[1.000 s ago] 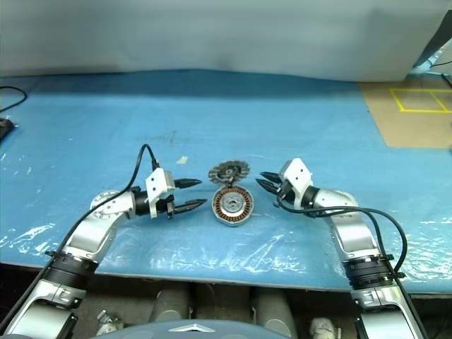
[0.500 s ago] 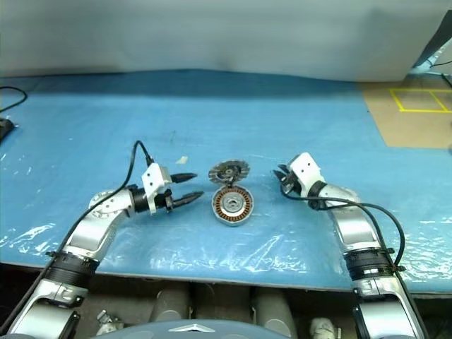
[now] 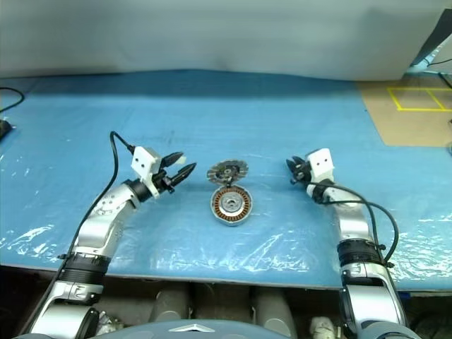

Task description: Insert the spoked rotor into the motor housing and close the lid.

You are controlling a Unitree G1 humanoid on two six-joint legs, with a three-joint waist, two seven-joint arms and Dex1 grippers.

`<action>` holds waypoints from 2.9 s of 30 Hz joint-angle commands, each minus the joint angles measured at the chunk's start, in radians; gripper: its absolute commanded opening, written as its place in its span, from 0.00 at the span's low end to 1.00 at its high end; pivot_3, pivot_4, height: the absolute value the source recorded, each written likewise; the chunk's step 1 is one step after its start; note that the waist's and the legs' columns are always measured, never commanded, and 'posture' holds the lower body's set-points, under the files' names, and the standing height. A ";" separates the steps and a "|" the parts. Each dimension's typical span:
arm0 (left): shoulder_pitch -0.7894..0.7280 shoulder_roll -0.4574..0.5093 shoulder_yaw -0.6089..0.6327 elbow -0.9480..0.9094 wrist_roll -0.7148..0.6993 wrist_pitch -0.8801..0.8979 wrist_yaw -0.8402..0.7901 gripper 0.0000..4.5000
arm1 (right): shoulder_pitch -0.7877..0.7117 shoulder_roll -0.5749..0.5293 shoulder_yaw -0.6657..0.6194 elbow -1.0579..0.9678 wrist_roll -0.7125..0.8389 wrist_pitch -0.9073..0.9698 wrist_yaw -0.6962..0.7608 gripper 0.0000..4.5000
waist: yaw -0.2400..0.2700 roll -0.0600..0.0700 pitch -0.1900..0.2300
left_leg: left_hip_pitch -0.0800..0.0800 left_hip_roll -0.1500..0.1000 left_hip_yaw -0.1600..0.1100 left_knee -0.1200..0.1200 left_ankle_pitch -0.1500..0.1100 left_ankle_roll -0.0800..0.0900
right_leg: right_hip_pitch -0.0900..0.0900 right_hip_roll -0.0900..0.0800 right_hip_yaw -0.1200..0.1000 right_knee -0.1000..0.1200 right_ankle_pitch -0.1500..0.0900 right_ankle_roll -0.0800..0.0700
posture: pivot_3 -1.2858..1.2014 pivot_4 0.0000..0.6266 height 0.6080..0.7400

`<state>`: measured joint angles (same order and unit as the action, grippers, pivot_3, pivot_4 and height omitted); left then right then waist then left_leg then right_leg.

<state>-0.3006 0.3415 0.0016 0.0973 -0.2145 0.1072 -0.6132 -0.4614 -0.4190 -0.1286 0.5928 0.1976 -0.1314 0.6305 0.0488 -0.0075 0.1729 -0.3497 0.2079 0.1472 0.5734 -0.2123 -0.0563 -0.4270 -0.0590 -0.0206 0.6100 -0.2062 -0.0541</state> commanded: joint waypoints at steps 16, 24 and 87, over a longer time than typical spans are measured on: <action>-0.060 0.029 -0.014 0.053 0.038 -0.016 -0.046 0.61 | -0.013 -0.010 -0.054 0.112 0.017 -0.153 0.012 0.19 | -0.002 0.000 0.000 | -0.001 0.000 0.000 0.000 0.000 0.001 | -0.001 0.000 0.000 -0.001 0.000 0.000 | 0.52 0.24 1.00; -0.050 0.069 -0.028 0.031 -0.017 -0.015 -0.210 0.61 | 0.031 -0.038 0.001 0.055 -0.070 -0.134 -0.015 0.19 | -0.003 0.000 0.000 | -0.001 0.000 0.000 0.000 0.000 0.001 | -0.001 0.000 0.000 -0.002 0.000 0.000 | 0.52 0.24 1.00; -0.021 0.076 -0.079 0.037 0.051 -0.084 -0.217 0.61 | 0.026 -0.042 -0.012 -0.078 -0.024 0.080 -0.025 0.19 | -0.005 0.000 0.000 | -0.001 0.000 0.000 -0.003 0.000 0.000 | -0.001 0.000 0.000 -0.004 0.000 0.000 | 0.52 0.24 1.00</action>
<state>-0.3129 0.4122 -0.0773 0.1625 -0.1596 0.0391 -0.8287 -0.4348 -0.4520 -0.1256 0.5370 0.1683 -0.0330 0.6076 0.0440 -0.0074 0.1730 -0.3507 0.2076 0.1475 0.5703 -0.2125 -0.0561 -0.4280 -0.0593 -0.0209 0.6063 -0.2062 -0.0542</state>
